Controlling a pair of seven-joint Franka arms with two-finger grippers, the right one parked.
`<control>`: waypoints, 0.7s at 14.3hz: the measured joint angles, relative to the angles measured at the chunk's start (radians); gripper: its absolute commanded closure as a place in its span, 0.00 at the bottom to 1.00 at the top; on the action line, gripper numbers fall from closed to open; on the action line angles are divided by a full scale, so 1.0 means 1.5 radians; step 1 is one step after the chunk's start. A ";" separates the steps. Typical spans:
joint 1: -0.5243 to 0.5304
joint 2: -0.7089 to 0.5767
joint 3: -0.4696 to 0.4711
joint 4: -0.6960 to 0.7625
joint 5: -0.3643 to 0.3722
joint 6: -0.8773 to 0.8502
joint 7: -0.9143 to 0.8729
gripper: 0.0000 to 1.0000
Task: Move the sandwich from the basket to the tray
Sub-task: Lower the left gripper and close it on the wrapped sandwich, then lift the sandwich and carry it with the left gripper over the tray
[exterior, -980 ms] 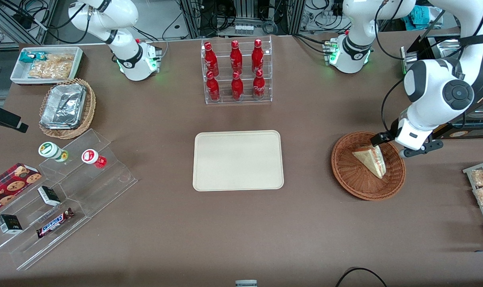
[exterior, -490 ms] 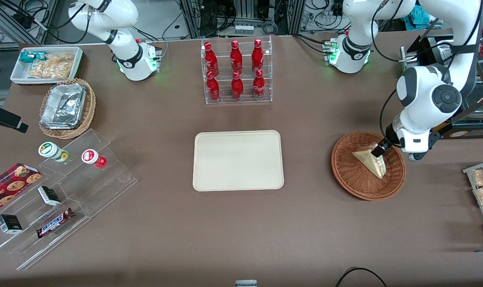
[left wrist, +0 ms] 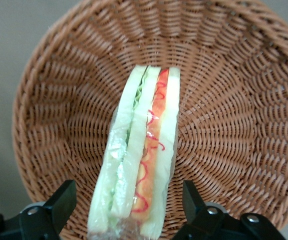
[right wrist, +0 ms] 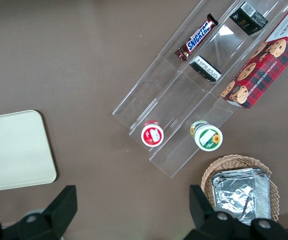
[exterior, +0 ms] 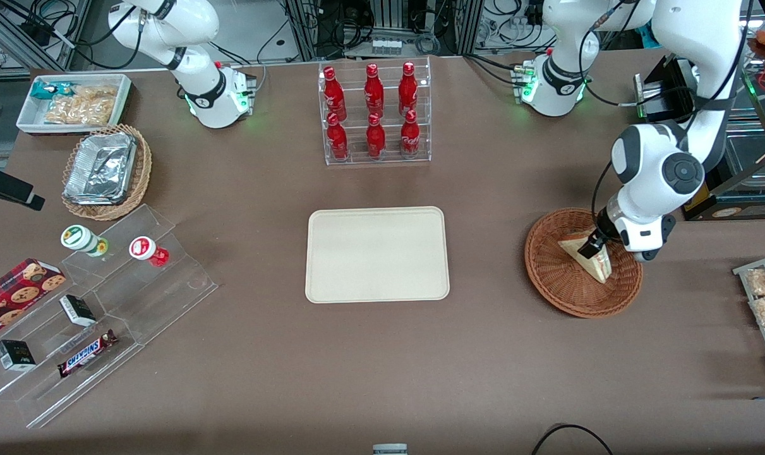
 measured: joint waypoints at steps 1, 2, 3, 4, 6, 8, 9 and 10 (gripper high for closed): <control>0.000 0.004 -0.001 0.000 -0.002 0.000 -0.004 0.92; 0.000 0.005 -0.002 0.000 -0.003 0.000 -0.006 0.93; 0.000 0.005 -0.002 0.001 -0.003 0.000 -0.006 0.94; 0.000 0.005 -0.003 0.002 -0.003 0.000 -0.006 0.95; -0.001 0.002 -0.004 0.006 -0.003 -0.004 -0.006 0.96; -0.001 -0.009 -0.010 0.023 -0.003 -0.037 -0.004 0.97; -0.001 -0.017 -0.019 0.041 -0.003 -0.074 0.000 0.97; -0.002 -0.025 -0.031 0.062 -0.003 -0.117 0.006 0.96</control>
